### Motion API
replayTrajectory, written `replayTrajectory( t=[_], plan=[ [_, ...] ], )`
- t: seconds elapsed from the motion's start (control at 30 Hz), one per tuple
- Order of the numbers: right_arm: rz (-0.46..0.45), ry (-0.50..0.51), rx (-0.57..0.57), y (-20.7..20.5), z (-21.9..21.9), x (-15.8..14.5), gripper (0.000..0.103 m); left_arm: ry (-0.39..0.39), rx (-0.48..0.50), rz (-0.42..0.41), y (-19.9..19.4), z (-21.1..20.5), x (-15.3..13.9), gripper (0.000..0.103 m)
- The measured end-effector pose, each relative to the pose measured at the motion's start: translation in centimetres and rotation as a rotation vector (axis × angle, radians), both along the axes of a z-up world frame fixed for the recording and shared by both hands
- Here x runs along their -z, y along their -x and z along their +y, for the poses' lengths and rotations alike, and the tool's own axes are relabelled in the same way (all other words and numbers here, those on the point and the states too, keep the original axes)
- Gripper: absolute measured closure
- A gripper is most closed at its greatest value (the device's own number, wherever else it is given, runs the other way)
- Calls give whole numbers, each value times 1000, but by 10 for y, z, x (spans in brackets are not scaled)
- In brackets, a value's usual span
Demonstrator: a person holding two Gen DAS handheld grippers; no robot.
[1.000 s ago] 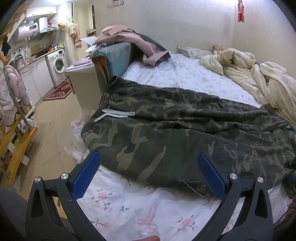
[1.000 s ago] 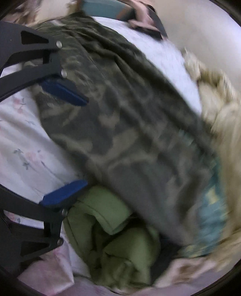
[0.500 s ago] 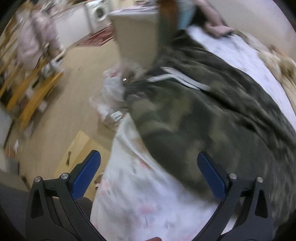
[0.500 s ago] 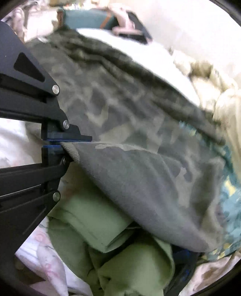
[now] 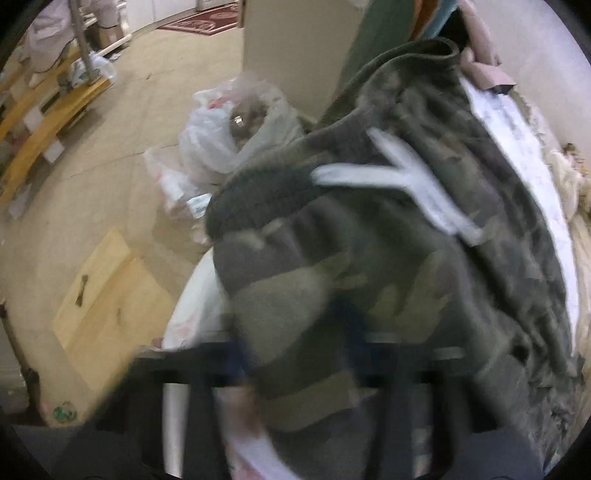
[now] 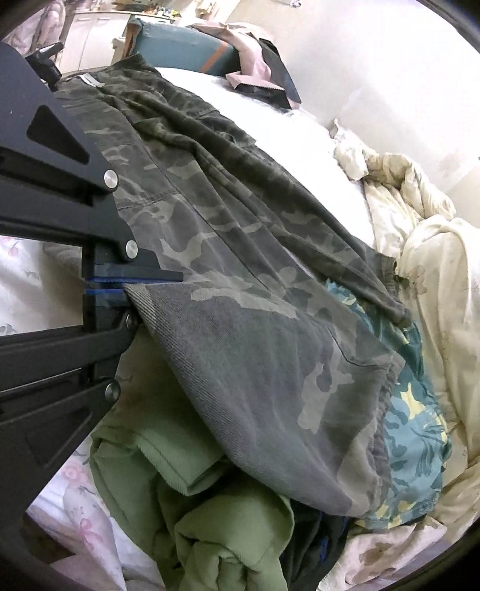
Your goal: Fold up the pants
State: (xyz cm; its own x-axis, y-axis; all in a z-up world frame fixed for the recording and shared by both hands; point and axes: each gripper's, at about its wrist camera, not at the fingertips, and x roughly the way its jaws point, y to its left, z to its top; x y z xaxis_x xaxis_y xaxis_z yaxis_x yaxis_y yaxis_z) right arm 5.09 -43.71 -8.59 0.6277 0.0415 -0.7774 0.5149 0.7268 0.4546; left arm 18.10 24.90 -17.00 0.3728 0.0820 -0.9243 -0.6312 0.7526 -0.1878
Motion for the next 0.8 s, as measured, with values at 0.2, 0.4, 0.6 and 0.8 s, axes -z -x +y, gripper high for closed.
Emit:
replayTrajectory(
  t=[0.2,0.4,0.6,0.8],
  plan=[
    [-77,5,7,5,-4,-17,103,-76,-13,-67,9,-3,-42,102],
    [-102,28,17,6,-4,-25,103,-81,-24,-103,21,2,-67,103],
    [-122,32,42,11,-8,-32,103,-100,-36,-104,30,2,-85,102],
    [-119,17,68,17,-14,-35,103,-117,-44,-86,39,7,-91,102]
  ],
)
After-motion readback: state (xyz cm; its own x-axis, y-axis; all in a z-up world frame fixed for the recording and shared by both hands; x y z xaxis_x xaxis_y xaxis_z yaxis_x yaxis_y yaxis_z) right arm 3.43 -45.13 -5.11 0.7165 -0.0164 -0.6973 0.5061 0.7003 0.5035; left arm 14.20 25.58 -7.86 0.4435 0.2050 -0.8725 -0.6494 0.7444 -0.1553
